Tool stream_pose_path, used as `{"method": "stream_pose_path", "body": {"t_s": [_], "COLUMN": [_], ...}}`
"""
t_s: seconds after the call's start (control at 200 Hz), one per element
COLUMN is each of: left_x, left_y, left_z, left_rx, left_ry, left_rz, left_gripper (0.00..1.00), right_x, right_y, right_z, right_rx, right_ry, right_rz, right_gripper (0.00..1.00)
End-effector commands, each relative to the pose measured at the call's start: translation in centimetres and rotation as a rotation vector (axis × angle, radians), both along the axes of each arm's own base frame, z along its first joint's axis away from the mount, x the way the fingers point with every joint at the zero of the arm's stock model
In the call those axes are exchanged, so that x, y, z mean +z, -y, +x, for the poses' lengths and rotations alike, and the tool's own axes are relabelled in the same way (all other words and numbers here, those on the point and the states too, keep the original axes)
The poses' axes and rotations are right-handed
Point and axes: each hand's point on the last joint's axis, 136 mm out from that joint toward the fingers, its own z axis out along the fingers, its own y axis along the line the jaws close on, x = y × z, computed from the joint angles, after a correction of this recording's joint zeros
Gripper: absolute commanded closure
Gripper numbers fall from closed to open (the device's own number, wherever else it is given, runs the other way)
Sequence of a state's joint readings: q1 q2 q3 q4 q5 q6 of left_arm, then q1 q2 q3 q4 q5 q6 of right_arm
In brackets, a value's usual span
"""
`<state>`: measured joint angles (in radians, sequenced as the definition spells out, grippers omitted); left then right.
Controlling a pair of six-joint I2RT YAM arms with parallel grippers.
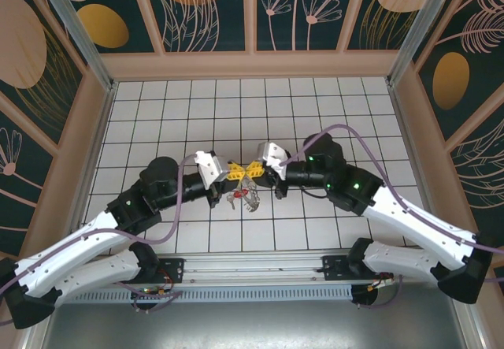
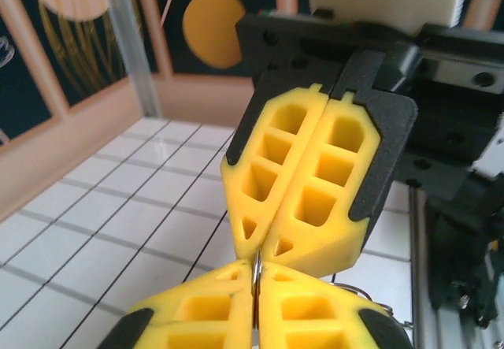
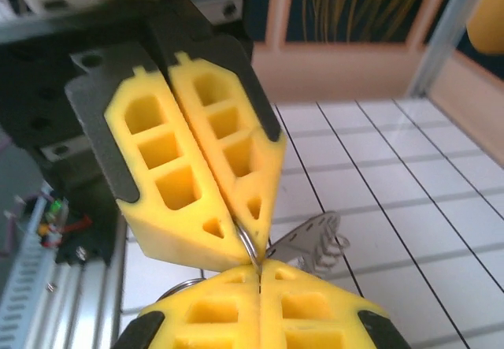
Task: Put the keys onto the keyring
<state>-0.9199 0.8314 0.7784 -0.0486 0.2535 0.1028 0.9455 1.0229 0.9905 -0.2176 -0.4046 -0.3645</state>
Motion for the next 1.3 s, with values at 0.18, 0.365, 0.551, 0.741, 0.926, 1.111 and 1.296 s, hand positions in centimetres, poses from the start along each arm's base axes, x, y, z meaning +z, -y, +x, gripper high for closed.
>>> {"method": "stream_pose_path", "body": {"t_s": [0.18,0.365,0.551,0.741,0.926,1.111,1.296], "left_x": [-2.7,0.2,3.3,5.0,4.7,3.7,1.1], "left_y": [0.9,0.9,0.8,0.2,0.1,0.2,0.1], "left_z": [-0.4,-2.4,-6.3,-7.5,-7.7,-6.5,-3.0], "left_rx": [-0.043,-0.127,-0.336,-0.386,-0.391,-0.322,-0.128], "left_ry": [-0.032,-0.016,0.018,0.047,0.042,0.022,-0.007], "left_rz": [0.052,-0.128,-0.269,-0.346,-0.346,-0.297,-0.121], "left_gripper": [1.00,1.00,1.00,1.00,1.00,1.00,0.86], "right_x": [-0.4,0.8,1.4,2.2,2.7,3.1,2.5], "right_y": [-1.8,-0.6,0.2,0.5,0.5,0.6,0.2], "right_z": [-1.7,-3.4,-4.8,-6.0,-6.0,-5.2,-3.0], "right_rx": [0.060,0.097,0.151,0.221,0.243,0.209,0.110], "right_ry": [0.080,0.107,0.086,0.089,0.085,0.087,0.087], "right_rz": [-0.072,0.066,0.167,0.252,0.276,0.265,0.140], "right_gripper": [1.00,0.85,0.74,0.75,0.96,1.00,1.00]}}
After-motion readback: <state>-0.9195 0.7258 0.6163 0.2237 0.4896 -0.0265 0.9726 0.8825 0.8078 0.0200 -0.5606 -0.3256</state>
